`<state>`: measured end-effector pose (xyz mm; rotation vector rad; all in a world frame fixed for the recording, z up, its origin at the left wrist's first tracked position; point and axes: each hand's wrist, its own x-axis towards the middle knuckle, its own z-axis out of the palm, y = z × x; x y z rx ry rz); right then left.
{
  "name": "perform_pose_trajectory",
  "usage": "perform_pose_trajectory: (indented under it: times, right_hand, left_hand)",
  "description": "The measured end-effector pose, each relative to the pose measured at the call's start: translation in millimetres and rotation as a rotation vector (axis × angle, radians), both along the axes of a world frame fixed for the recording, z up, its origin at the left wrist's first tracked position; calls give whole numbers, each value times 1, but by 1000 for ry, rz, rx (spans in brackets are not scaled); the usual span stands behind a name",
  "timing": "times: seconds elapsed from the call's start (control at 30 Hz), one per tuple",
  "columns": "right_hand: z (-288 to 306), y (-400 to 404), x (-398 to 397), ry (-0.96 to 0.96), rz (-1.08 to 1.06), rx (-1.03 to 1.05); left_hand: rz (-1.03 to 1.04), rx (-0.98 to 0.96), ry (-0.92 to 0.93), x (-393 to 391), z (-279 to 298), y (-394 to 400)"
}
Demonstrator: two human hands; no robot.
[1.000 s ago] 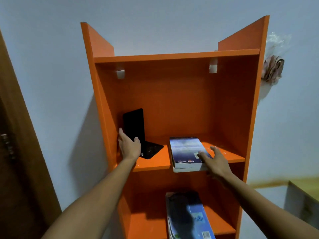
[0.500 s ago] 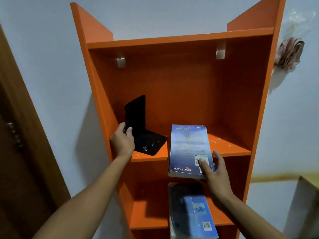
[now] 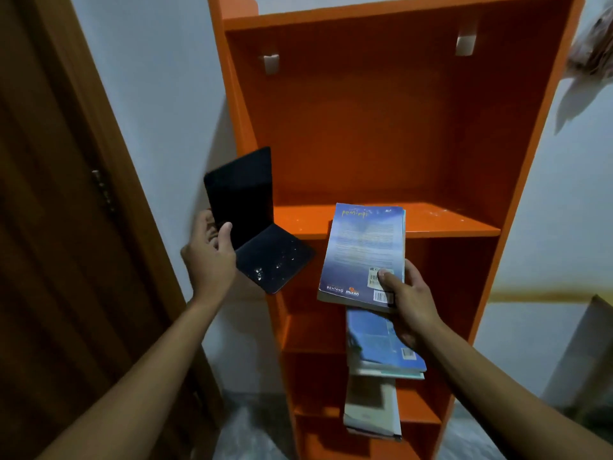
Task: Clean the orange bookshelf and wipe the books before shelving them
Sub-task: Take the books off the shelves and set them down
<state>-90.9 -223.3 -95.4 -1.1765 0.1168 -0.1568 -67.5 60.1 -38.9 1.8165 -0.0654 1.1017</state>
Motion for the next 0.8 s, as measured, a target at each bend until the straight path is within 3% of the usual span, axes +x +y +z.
perform_pose_trajectory:
  times: [0.2,0.5,0.8]
  right_hand:
    - [-51,42,-78,43,73,-36]
    - [-174,90,-160,375,173,-73]
    - [-379,84,-167,733,193,-211]
  left_hand:
    - [-2,-45,196,-89,-68,65]
    - [76,-20,560,-172,-227,122]
    - [104,1,851,-198,-448,110]
